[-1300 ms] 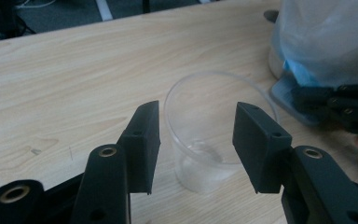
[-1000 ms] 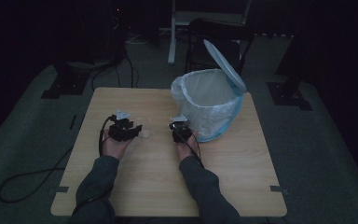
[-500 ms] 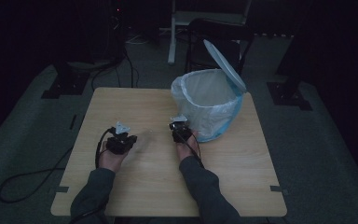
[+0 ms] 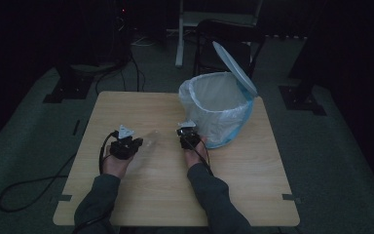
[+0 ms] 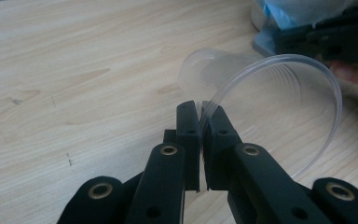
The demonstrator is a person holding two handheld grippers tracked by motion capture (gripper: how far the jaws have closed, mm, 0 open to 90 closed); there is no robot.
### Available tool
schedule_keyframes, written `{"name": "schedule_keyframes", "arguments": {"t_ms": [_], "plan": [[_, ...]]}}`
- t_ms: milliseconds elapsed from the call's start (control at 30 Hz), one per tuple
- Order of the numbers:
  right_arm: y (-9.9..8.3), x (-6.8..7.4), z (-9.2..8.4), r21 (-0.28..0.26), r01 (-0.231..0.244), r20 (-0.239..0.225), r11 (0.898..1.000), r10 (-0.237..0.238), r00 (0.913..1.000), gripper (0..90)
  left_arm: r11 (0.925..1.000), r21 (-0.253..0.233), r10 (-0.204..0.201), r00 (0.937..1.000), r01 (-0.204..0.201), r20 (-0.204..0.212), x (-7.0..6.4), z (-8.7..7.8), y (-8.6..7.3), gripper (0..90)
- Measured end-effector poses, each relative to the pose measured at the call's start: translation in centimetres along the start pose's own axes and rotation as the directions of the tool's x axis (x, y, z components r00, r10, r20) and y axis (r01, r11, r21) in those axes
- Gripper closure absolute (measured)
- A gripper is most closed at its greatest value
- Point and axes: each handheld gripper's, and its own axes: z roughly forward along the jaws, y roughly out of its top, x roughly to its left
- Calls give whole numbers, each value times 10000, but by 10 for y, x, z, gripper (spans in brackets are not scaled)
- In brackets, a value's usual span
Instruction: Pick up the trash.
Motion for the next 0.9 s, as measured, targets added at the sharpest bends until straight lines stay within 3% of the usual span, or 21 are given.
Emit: {"name": "schedule_keyframes", "arguments": {"t_ms": [900], "plan": [[0, 0, 0, 26, 11, 3, 10000, -11, 10000, 900, 9942, -1052, 214, 9997, -201, 112, 0, -18, 45, 872]]}}
